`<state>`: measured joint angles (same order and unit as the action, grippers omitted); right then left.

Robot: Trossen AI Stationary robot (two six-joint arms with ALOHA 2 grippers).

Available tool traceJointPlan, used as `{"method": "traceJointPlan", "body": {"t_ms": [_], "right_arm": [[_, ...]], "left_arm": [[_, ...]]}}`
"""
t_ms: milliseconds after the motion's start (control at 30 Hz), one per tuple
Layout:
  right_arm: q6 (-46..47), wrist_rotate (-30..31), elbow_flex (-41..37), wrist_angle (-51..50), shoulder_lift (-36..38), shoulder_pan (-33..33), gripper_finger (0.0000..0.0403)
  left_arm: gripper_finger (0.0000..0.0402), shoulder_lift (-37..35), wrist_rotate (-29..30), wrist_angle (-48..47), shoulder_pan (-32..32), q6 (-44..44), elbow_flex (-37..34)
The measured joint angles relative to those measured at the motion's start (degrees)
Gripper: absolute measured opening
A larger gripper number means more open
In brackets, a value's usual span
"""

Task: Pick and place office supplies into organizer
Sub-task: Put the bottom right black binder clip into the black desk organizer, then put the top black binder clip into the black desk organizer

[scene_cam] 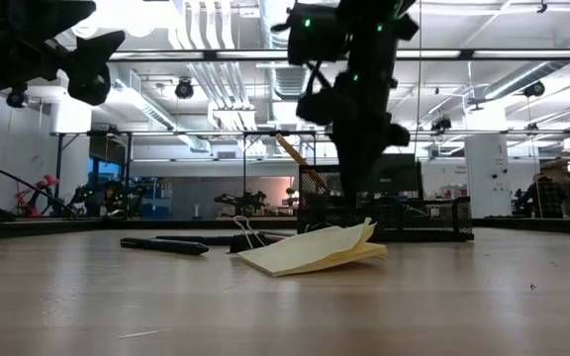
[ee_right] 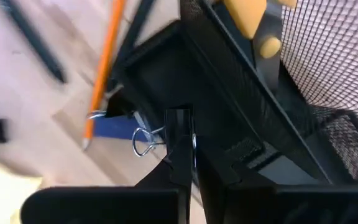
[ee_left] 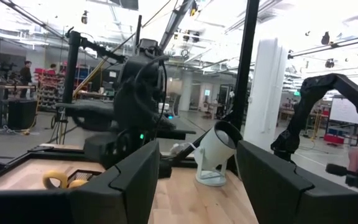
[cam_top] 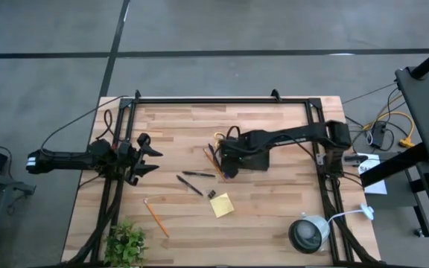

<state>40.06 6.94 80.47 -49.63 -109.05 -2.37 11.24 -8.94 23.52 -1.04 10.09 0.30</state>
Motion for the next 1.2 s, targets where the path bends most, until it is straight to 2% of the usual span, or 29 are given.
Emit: {"method": "traceJointPlan", "body": {"t_ms": [100, 200, 367, 433, 567, 700, 900, 1200], "right_arm": [[1.5, 1.1, 0.0, 1.3, -1.4, -0.1, 0.0010], [2.2, 4.9, 0.9, 1.7, -1.7, 0.0, 0.0023], [-0.2, 9.6, 2.8, 1.6, -1.1, 0.0, 0.0075], [-6.6, 9.5, 3.6, 1.8, -0.6, 0.2, 0.0101], [-32.6, 5.3, 5.2, 1.7, 0.5, 4.6, 0.0142], [-51.3, 2.7, 4.9, 1.8, 0.3, 9.3, 0.0161], [-63.4, 3.6, 4.0, 3.8, -4.0, 11.1, 0.0160], [-69.1, 5.3, 6.9, 5.3, -8.0, 10.3, 0.0129]], "left_arm": [[0.0201, 0.0, 0.0, 0.0, 0.0, 0.0, 0.0], [0.0201, 0.0, 0.0, -0.1, 0.0, 0.0, 0.0], [0.0201, 0.0, 0.0, 0.1, 0.0, 0.0, 0.0], [0.0201, 0.0, 0.0, -0.1, 0.0, 0.0, 0.0], [0.0201, -0.1, 0.0, 0.0, 0.0, 0.0, 0.0], [0.0201, 0.0, 0.0, 0.0, 0.0, 0.0, 0.0], [0.0201, 0.0, 0.0, 0.0, 0.0, 0.0, 0.0], [0.0201, 0.0, 0.0, 0.0, 0.0, 0.0, 0.0]]}}
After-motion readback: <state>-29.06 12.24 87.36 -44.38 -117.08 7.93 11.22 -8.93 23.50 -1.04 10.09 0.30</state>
